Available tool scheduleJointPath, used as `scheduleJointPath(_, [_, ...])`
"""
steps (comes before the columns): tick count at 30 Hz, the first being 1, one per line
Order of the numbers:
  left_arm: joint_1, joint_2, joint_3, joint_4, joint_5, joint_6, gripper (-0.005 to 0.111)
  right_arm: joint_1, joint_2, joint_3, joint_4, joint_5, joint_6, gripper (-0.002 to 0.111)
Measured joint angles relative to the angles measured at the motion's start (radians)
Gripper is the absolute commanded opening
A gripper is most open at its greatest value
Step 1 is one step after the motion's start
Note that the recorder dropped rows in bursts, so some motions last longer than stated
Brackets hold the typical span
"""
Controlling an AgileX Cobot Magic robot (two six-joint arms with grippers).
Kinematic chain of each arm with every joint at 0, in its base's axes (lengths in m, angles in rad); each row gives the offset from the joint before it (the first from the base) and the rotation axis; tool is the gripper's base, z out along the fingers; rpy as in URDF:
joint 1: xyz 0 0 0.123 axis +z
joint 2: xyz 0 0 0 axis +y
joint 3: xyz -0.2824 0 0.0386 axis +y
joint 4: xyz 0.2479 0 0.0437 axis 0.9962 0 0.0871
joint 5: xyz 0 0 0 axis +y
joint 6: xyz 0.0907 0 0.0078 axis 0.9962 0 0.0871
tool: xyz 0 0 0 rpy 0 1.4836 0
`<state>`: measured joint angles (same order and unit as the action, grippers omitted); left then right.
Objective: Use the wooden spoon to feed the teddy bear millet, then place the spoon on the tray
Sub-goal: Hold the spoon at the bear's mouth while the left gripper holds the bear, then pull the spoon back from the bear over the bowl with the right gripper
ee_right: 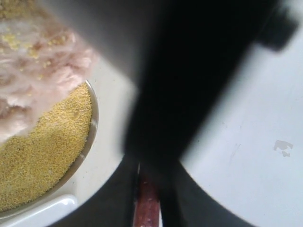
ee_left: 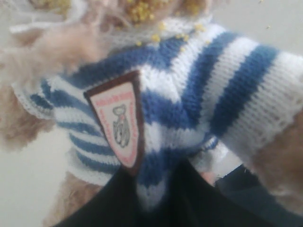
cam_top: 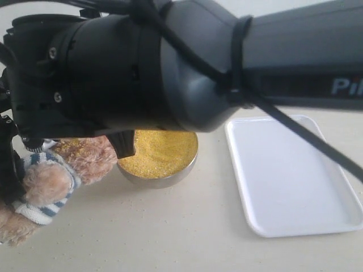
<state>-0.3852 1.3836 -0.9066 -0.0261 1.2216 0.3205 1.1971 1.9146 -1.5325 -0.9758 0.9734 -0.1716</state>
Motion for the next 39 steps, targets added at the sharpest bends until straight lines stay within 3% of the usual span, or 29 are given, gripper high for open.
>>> scheduleJointPath(22, [0.000, 0.000, 0.000, -0.026, 0.000, 0.000, 0.004, -0.002, -0.025, 0.000, 0.164, -0.002, -0.038, 0.000])
scheduleJointPath(39, [0.000, 0.000, 0.000, -0.027, -0.005, -0.004, 0.004, -0.124, -0.054, -0.004, 0.354, -0.022, -0.053, 0.000])
